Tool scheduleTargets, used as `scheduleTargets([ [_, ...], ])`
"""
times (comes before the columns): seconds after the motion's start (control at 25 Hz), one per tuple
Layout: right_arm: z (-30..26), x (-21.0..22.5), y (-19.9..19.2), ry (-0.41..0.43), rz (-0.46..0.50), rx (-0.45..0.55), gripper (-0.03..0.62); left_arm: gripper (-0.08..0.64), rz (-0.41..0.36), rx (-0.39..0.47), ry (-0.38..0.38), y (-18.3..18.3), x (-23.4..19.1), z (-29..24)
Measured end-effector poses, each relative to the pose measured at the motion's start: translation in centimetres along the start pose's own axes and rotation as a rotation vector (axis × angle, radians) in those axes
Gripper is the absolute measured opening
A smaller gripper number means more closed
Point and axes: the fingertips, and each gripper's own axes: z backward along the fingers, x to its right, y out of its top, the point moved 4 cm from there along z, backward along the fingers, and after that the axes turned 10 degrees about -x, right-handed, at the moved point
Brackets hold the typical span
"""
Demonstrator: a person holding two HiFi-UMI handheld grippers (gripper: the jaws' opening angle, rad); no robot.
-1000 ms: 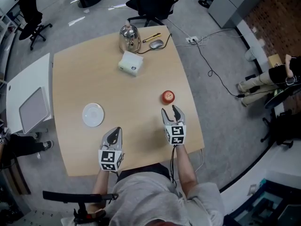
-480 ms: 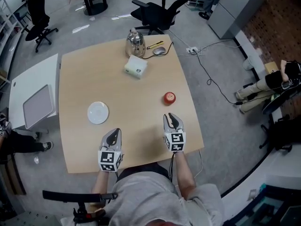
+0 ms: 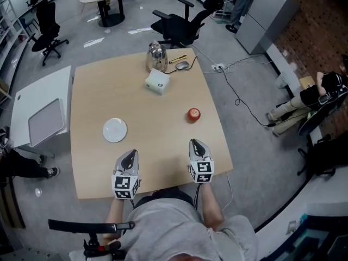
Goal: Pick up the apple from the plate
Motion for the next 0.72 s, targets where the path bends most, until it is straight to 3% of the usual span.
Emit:
scheduleTargets([
  [0.72, 5.7, -2.8, 0.2, 0.025, 0.003, 0.045, 0.008, 0.02, -0.003, 0.057, 0.031, -0.1, 0.6, 4.9],
])
